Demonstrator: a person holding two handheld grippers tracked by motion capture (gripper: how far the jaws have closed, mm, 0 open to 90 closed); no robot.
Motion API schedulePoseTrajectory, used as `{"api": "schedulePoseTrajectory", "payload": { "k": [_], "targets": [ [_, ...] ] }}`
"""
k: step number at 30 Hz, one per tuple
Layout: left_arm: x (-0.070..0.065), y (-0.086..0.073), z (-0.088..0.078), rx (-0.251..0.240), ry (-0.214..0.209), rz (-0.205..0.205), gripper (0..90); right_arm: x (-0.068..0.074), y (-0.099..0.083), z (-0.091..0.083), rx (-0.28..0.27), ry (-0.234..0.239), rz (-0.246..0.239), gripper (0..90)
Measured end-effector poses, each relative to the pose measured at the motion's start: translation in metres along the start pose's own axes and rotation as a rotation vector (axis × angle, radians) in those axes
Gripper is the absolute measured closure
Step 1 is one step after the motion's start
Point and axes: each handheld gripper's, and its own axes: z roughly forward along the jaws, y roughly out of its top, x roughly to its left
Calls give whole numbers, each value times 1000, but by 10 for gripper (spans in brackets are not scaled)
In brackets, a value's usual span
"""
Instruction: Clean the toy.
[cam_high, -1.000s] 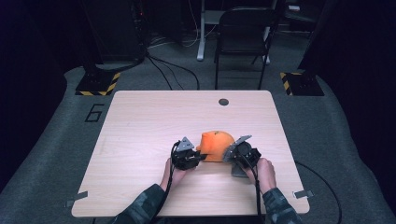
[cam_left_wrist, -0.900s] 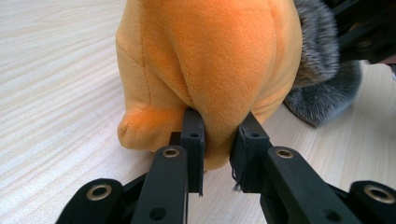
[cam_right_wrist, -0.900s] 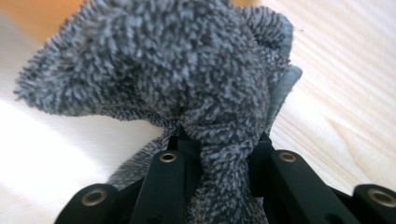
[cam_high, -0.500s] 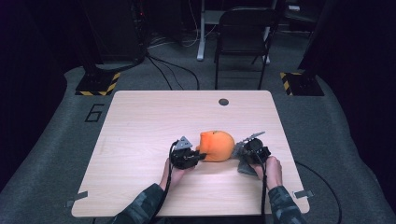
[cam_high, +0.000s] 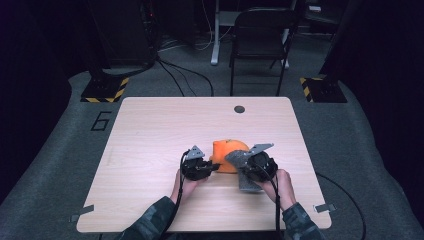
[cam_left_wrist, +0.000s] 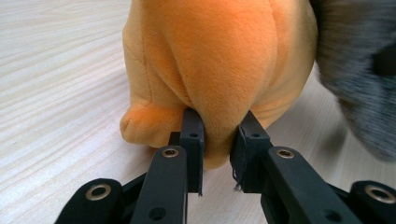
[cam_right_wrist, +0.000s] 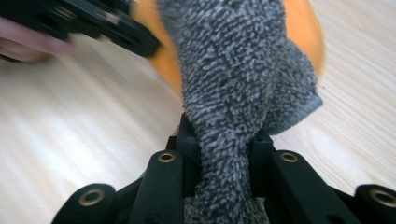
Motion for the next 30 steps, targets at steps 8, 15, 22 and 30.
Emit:
{"api": "schedulePoseTrajectory", "payload": {
  "k": [8,15,22,30],
  "targets": [
    [0,0,1,3,-7,2,762,23,3,40,58,99,-89,735],
    [0,-1,2,8,-16,9,765,4,-3,47,100,101,-43,741],
    [1,-1,3,-3,-14,6,766,-33,-20,41,152,75,74,738],
    [3,-1,2,1,-18,8,765,-78,-34,37,149,-50,223,735]
  ]
}}
